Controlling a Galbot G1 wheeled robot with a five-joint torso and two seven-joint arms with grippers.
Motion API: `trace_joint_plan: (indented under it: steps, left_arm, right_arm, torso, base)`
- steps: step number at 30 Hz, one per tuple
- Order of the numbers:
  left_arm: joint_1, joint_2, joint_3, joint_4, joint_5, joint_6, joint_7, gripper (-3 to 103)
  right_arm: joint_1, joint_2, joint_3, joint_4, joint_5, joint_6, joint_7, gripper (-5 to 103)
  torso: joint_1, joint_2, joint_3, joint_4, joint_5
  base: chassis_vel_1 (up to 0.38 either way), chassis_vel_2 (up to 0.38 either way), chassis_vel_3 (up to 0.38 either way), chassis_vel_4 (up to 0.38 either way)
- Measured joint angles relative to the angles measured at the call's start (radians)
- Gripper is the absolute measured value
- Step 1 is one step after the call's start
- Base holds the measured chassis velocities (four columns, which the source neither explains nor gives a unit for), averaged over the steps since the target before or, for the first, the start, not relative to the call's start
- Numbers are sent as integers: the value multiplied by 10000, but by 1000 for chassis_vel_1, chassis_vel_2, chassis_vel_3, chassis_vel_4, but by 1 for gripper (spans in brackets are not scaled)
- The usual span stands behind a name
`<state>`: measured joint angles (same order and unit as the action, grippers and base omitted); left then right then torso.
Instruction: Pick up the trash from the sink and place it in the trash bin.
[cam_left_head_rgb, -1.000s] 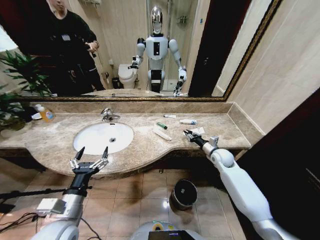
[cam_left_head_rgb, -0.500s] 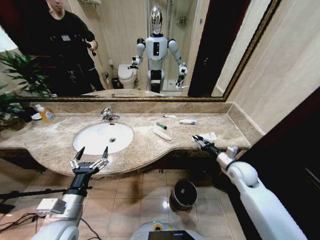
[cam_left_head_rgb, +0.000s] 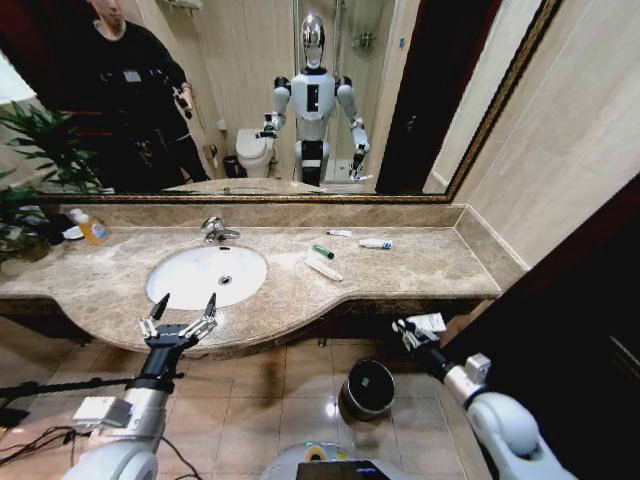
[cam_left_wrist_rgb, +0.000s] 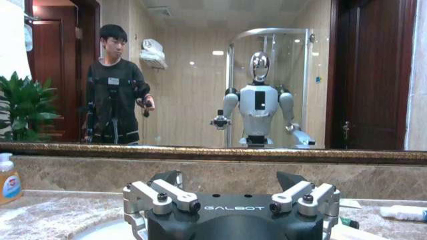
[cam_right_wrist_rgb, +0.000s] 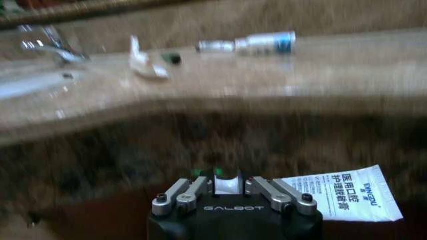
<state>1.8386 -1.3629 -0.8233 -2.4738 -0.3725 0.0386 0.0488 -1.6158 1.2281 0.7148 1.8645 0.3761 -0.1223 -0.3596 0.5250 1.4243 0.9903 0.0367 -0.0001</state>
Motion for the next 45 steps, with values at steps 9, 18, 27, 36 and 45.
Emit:
trace_joint_plan:
  steps: [9,18,27,36,45]
  left_arm:
    - [0,0,0,0,0,0,0,100]
    - [0,0,-1,0,0,0,0,100]
    - [0,0,-1,0,0,0,0,100]
    - [0,0,0,0,0,0,0,100]
    - [0,0,0,0,0,0,0,100]
  right_arm:
    - [1099,576,-492,-2955,-925,712,-357,20]
    - [2327,1448,-850,-5618,-2277,1476,-466,20]
    - [3258,2046,-746,-7509,-3259,2212,-335,20]
    - [3668,2423,-557,-8737,-3813,2788,-152,20]
    - [3970,2620,-519,-9335,-4057,3268,162,48]
  torso:
    - [2,-1,1,1,-1]
    - [2,-2,1,1,1]
    - [1,-2,1,1,0]
    - [2,-2,1,0,-1]
    - [2,-2,1,1,1]
  base:
    - [0,0,0,0]
    - [0,0,0,0]
    - [0,0,0,0]
    - [0,0,0,0]
    - [0,0,0,0]
